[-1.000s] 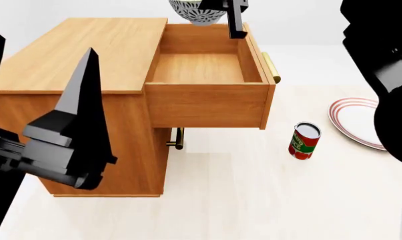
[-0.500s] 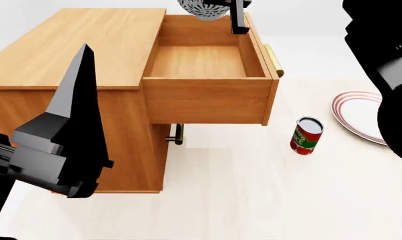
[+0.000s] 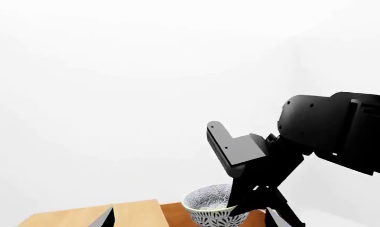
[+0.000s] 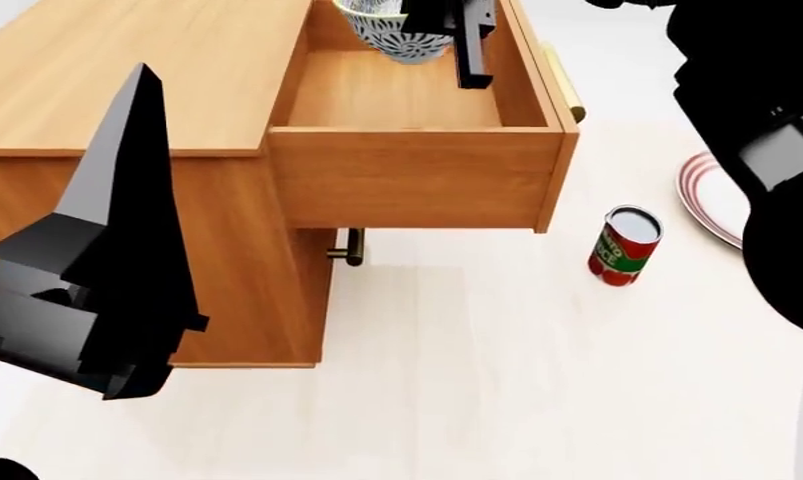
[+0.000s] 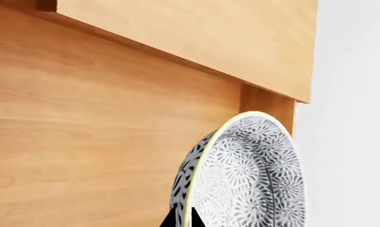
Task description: Put the bowl in the top drawer of the cabinet.
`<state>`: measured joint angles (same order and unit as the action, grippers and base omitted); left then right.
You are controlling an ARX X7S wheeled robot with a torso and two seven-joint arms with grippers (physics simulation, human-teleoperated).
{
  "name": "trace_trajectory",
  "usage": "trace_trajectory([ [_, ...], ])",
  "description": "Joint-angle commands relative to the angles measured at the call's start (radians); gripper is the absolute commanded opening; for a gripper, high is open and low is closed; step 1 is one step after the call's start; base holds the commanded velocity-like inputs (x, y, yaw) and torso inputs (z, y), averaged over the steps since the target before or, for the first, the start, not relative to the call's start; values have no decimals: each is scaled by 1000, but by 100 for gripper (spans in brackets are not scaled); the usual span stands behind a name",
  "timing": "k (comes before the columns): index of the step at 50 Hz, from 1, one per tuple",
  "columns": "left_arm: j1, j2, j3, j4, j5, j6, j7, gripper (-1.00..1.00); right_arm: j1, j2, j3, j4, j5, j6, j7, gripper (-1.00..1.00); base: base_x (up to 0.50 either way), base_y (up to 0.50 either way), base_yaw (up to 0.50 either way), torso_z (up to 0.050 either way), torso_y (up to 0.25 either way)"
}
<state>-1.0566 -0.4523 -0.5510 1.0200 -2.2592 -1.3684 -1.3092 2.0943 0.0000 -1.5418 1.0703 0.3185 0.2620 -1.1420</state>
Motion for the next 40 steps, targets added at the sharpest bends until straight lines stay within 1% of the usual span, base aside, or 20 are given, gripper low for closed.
trace_trajectory([
  [1, -8, 3, -7, -5, -16, -9, -13, 100, -4, 0, 3, -7, -9, 0, 0, -100, 0, 0, 0, 0, -111],
  [11, -11, -3, -9, -5, -37, -2, -31, 100, -1, 0, 4, -17, 4, 13, -7, -100, 0, 0, 0, 0, -112],
  [12, -11, 0, -11, -6, -38, -4, -31, 100, 0, 0, 4, -17, 6, 14, -6, 100, 0, 0, 0, 0, 0],
  [35, -15, 5, -6, -10, -64, 0, -62, 100, 45, 0, 7, -8, 36, 21, -39, 100, 0, 0, 0, 0, 0],
  [40, -17, 5, 0, -10, -66, 3, -63, 100, 60, 0, 8, -8, 49, 25, -58, 100, 0, 0, 0, 0, 126],
])
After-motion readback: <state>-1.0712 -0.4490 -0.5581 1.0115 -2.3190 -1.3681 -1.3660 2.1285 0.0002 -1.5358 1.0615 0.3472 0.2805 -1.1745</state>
